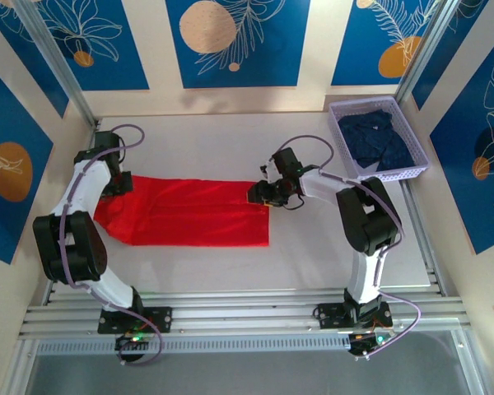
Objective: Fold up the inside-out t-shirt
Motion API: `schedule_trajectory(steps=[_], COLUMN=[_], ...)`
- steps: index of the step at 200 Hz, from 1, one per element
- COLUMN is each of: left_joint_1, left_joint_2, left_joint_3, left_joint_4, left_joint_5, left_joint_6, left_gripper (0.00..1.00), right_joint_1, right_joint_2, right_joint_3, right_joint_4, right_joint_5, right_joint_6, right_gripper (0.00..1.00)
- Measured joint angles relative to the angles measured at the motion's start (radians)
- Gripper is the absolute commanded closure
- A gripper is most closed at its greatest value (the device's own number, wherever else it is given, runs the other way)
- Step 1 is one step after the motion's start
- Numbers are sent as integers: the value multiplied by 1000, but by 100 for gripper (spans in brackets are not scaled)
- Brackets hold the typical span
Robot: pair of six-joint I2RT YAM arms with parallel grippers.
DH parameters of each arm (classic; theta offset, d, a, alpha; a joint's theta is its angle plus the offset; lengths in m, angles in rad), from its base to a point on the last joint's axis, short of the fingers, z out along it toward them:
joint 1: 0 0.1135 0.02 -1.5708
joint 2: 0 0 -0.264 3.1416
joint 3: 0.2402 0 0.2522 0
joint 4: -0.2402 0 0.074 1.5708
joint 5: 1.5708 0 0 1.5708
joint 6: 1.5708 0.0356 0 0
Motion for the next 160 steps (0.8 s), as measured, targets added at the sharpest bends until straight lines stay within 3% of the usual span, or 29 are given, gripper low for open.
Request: schedule_trajectory(steps=[104,130,160], left_joint_1=[-37,-127,-316], left_joint_2=[-54,-96,-127], left_joint_3=[19,45,58], left_joint_4=[-88,-126,-125], left_joint_5=[69,128,200], left_joint_6=[-37,-103,-225], left_gripper=[100,100,100], right_joint_1=[1,5,5], right_joint_2=[34,34,34], right_joint_3=[0,0,0], right_joint_4=[-5,-5,-2], right_joint_5=[22,21,10], right_joint_6=[-11,-11,-20], right_gripper=[49,48,42])
